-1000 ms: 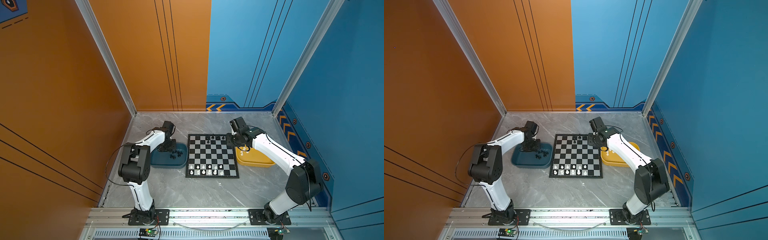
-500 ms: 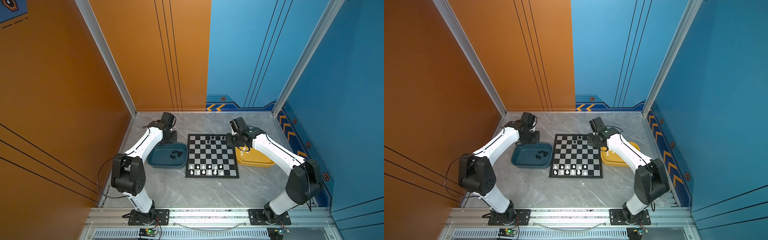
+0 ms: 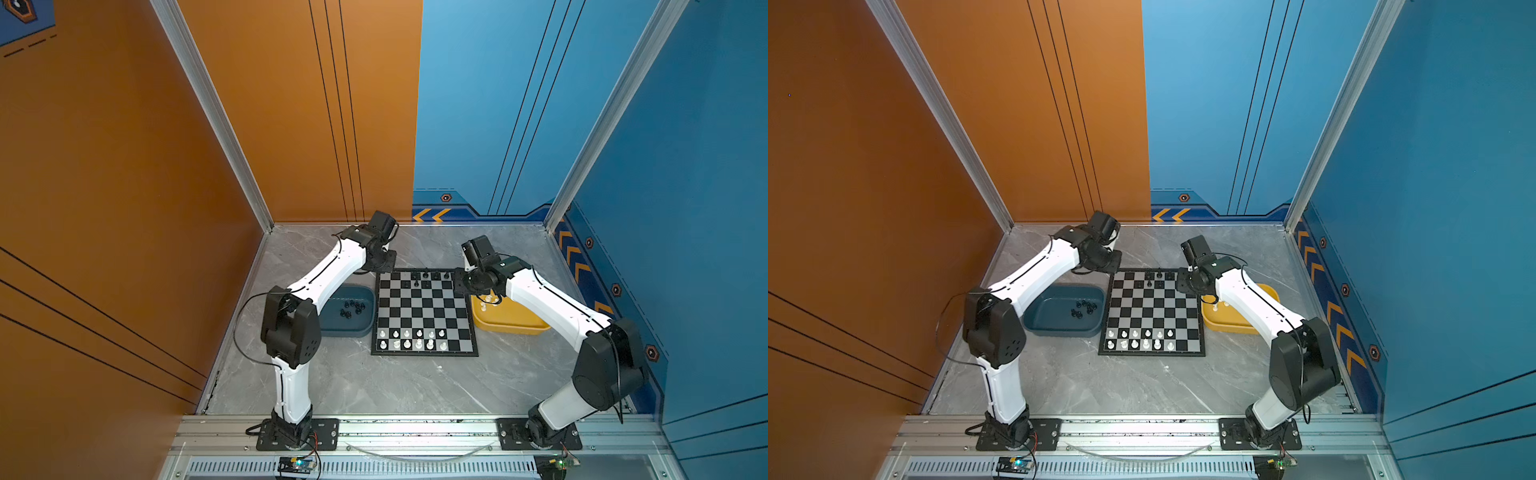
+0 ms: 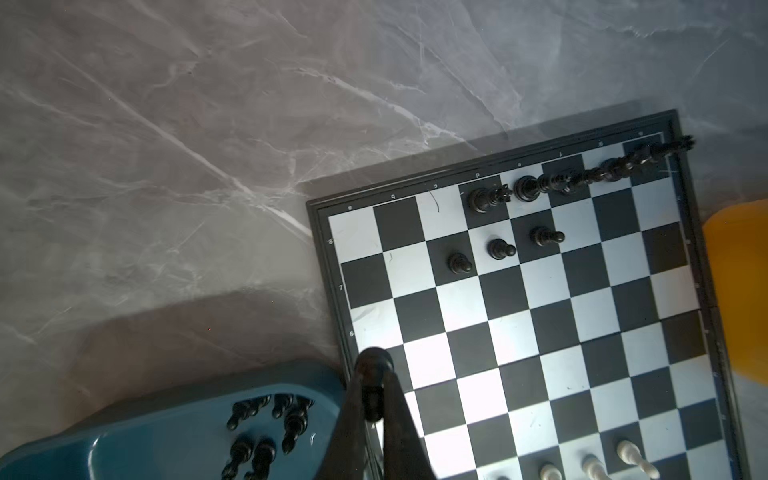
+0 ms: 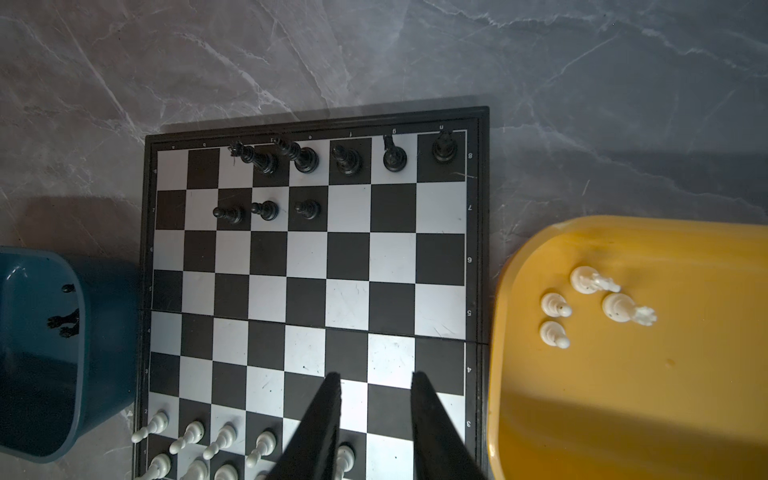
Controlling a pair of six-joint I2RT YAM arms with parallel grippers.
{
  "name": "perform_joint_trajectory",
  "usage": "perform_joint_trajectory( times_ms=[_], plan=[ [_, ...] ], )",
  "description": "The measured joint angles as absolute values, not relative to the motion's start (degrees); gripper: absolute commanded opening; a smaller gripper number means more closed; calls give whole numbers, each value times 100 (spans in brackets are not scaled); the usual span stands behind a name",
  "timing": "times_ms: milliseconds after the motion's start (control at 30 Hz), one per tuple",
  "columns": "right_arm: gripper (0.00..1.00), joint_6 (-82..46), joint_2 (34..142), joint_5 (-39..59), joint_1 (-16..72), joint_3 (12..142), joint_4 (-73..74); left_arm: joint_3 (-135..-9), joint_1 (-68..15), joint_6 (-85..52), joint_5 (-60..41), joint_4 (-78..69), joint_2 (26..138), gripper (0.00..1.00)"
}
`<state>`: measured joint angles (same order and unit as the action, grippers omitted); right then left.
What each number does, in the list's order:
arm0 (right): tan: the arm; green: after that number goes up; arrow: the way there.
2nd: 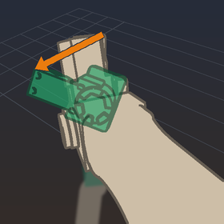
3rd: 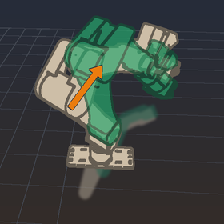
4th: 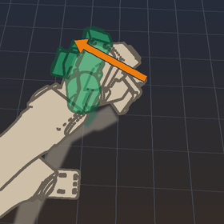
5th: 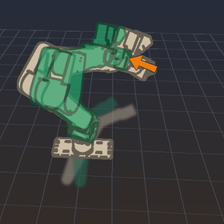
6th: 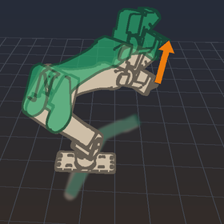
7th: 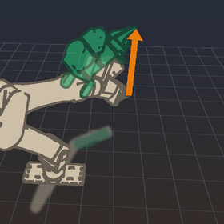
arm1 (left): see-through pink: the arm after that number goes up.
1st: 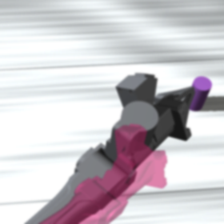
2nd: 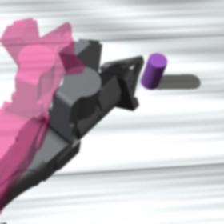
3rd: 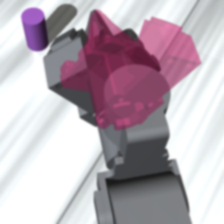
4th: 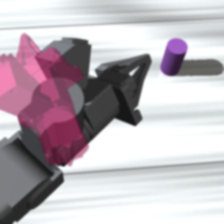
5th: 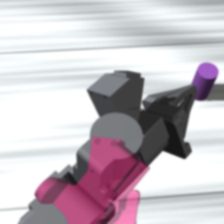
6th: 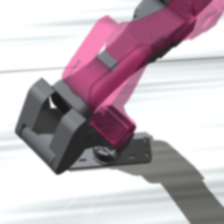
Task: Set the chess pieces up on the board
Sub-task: 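Carry the black pawn with the left gripper over the board's farther rows, then lower the black pawn beside the other black pawns and open the left gripper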
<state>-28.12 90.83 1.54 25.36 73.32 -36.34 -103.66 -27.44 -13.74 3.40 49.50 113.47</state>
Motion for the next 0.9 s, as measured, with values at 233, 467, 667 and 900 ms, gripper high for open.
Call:
perform_joint_trajectory(
  times_ms=[233, 467, 667, 900],
  plan=[
    [31, -2812, 8932, 156, 2467, 7227, -3592, -10685, -2882, -1374, 250, 5100, 12009, 0],
    [31, -2814, 8923, 198, 2445, 7126, -3570, -10997, -3002, -1372, 169, 5194, 12333, 0],
    [31, -2814, 8912, 202, 2436, 7076, -3518, -11253, -3046, -1372, 134, 5249, 12709, 0],
    [31, -2834, 8805, 202, 2418, 6976, -3498, -11568, -3046, -1372, 137, 5343, 13061, 0]
  ],
)
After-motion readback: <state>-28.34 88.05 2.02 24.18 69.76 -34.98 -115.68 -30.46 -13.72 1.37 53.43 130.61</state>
